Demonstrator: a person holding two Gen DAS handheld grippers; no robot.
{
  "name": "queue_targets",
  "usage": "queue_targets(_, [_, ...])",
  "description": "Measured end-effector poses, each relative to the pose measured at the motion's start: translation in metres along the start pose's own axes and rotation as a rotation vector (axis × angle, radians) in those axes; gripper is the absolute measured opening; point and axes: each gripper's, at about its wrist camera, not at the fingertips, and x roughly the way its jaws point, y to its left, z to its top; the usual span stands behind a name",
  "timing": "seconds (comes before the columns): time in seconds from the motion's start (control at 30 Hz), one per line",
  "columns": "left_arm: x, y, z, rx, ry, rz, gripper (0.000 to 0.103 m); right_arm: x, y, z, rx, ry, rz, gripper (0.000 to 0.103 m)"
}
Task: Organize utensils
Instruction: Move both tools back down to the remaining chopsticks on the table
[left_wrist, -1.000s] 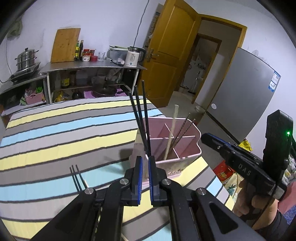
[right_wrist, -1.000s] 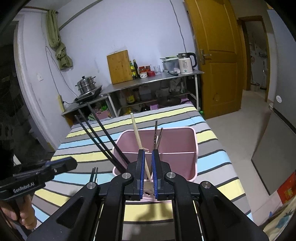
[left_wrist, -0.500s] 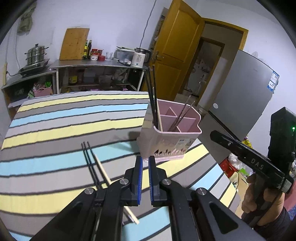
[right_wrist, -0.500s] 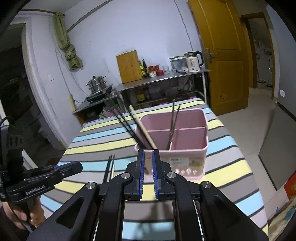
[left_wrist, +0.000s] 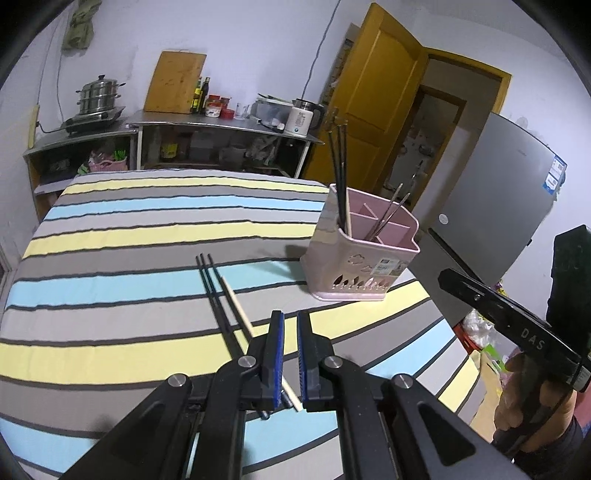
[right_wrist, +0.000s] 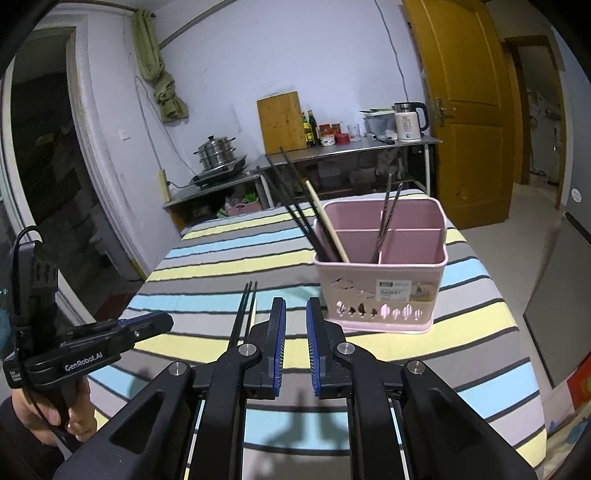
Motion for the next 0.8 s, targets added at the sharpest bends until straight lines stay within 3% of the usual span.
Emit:
queue_targets(0.23, [0.006, 0.010, -0.006, -0.020, 0.016, 0.020, 0.006, 0.009, 0.007, -0.007, -0.016, 0.028, 0.011, 0.012])
queue_targets(0.4, [0.018, 0.020, -0.009, -0.044, 0.035, 0.036, 0.018, 0.019, 0.010, -0.012, -0.025, 0.055, 0.020, 0.012])
queue_targets(0.8, [0.080, 0.057, -0.015, -0.100, 0.113, 0.109, 0.019, 0.064, 0.019, -0.027, -0.038, 0.157, 0.045, 0.012])
